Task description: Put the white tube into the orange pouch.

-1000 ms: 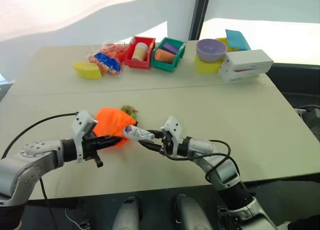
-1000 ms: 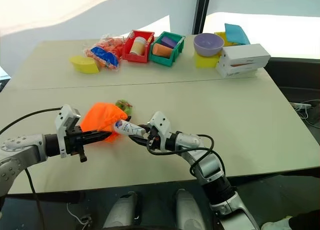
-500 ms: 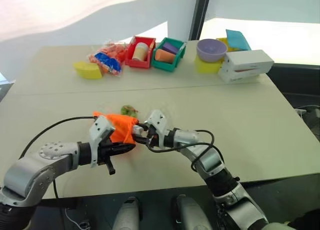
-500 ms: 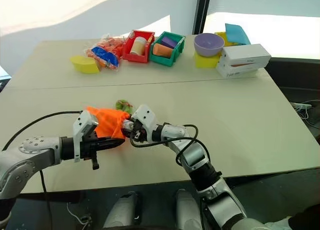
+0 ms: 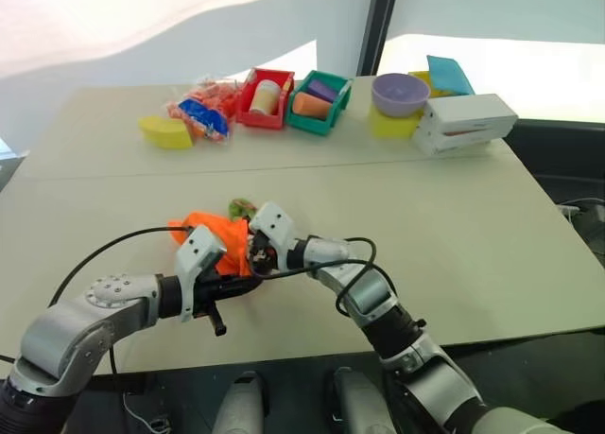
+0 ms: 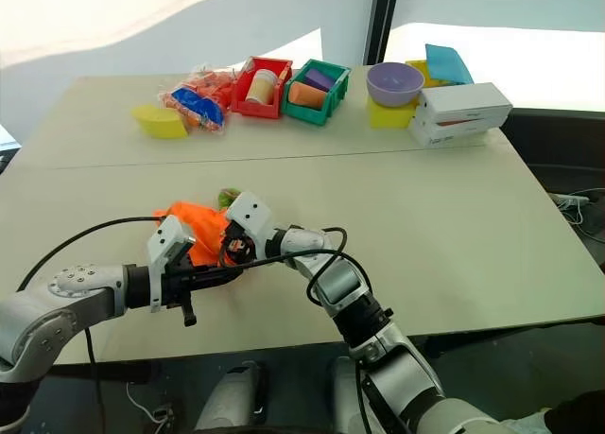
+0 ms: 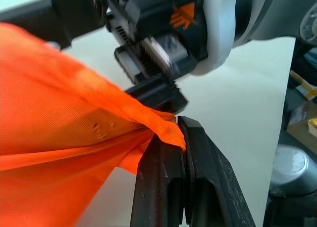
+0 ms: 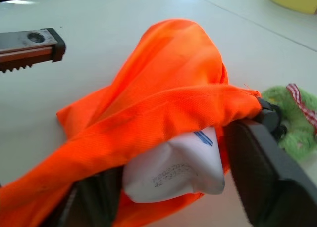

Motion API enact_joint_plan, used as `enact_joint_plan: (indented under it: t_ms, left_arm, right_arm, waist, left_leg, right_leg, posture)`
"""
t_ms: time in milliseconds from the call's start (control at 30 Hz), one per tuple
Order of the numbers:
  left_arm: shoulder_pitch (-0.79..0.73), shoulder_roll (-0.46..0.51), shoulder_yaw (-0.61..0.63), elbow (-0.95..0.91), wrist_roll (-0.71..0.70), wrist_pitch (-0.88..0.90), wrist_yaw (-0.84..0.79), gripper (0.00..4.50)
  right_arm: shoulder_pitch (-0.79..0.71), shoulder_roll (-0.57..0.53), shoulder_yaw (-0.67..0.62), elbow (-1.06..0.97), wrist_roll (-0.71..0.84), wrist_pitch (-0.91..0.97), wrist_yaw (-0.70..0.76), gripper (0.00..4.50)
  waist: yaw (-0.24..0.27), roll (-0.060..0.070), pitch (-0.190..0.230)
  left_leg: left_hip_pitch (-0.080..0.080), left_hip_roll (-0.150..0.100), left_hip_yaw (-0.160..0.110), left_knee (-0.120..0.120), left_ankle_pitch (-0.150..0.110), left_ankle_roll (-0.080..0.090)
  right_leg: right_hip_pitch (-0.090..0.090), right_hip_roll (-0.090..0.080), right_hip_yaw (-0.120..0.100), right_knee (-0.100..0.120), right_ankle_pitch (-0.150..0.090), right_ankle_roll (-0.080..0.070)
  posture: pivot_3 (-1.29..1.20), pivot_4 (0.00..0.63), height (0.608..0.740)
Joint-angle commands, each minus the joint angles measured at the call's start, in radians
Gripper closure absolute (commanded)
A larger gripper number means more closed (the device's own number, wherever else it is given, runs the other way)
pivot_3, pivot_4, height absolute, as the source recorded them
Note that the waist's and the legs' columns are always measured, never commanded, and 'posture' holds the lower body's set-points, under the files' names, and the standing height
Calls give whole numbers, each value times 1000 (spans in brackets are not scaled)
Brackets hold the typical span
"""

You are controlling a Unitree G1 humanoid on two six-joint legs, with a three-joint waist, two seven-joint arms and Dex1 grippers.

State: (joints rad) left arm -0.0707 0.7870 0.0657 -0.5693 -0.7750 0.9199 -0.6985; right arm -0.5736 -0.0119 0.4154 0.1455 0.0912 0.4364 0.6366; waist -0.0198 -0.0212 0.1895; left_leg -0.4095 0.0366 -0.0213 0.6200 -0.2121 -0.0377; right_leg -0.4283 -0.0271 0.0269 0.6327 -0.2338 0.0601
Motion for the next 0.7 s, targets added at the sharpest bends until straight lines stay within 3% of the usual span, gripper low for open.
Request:
enact_joint_plan:
  t_ms: [33,367,700]
  left_arm:
    - [16,-3,82,13,-17,-36,-13,4500]
    - [88,-3,203,115,-6,-79,-32,4500]
    - [202,83,375,295,70,-161,-117,4500]
  right_arm:
    - [35,-37,-13,-138,52,26,64,49]
    - [134,-238,-89,-343,178,133,192,49]
    - [136,-255,-103,-316,159,92,152,49]
  waist:
    - [0,0,0]
    - [-1,0,0]
    - [-3,0,0]
  left_leg:
    - [0,0,0,0,0,0]
    - [0,0,0,0,0,0]
    - [0,0,0,-1,0,0]
  right_leg:
    - [0,0,0,0,0,0]
    - [0,0,0,0,0,0]
    - [-2,0,0,-1,0,0]
  posture:
    - [0,150,740]
    - [0,150,740]
    - [0,150,740]
